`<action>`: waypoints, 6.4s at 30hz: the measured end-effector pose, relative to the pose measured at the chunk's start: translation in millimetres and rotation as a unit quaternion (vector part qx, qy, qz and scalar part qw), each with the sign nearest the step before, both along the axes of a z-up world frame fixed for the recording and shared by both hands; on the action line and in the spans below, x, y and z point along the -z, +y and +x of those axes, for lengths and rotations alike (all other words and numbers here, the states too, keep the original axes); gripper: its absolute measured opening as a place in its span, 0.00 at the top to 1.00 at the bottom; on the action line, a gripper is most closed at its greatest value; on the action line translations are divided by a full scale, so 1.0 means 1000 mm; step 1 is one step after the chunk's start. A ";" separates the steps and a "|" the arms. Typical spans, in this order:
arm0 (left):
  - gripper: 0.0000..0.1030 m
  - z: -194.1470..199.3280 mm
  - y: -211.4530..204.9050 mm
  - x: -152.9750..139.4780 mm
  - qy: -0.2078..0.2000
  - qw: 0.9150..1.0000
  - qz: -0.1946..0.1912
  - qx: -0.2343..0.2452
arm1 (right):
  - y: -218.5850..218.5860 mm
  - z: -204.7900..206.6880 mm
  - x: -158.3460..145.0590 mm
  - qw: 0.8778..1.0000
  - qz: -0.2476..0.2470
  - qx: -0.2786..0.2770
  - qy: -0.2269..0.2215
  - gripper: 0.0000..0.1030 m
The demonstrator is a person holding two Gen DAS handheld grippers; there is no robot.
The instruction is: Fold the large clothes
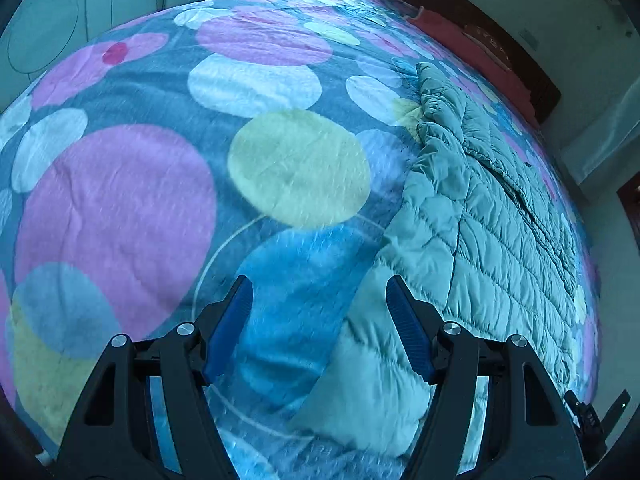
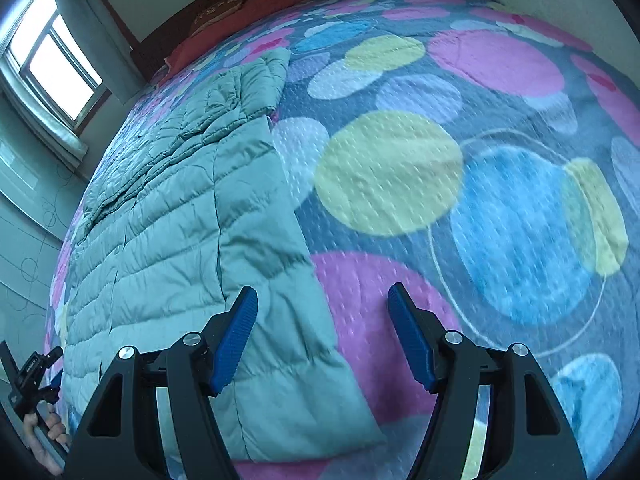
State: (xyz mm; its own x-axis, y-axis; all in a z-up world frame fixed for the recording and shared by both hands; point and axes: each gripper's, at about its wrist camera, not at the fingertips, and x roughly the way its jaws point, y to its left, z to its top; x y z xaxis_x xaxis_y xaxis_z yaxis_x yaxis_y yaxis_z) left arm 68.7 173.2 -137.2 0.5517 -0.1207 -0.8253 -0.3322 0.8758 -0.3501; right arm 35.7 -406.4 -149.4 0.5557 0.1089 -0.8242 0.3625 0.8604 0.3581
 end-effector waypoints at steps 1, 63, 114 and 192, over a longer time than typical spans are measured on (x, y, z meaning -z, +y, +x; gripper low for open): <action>0.33 -0.008 0.001 0.000 0.000 1.000 -0.009 -0.004 | -0.001 -0.006 0.001 1.000 0.007 0.001 -0.003 0.35; 0.98 -0.049 -0.028 -0.108 -0.199 0.959 -0.196 0.049 | 0.028 -0.042 -0.084 0.945 0.234 -0.064 -0.218 0.95; 0.36 0.326 -0.121 -0.052 -0.083 0.980 0.128 0.124 | 0.058 0.337 -0.047 0.988 0.044 -0.114 -0.094 0.45; 0.91 0.156 -0.051 -0.008 -0.061 0.991 -0.117 -0.011 | -0.003 0.149 0.014 0.982 0.175 0.025 -0.069 0.81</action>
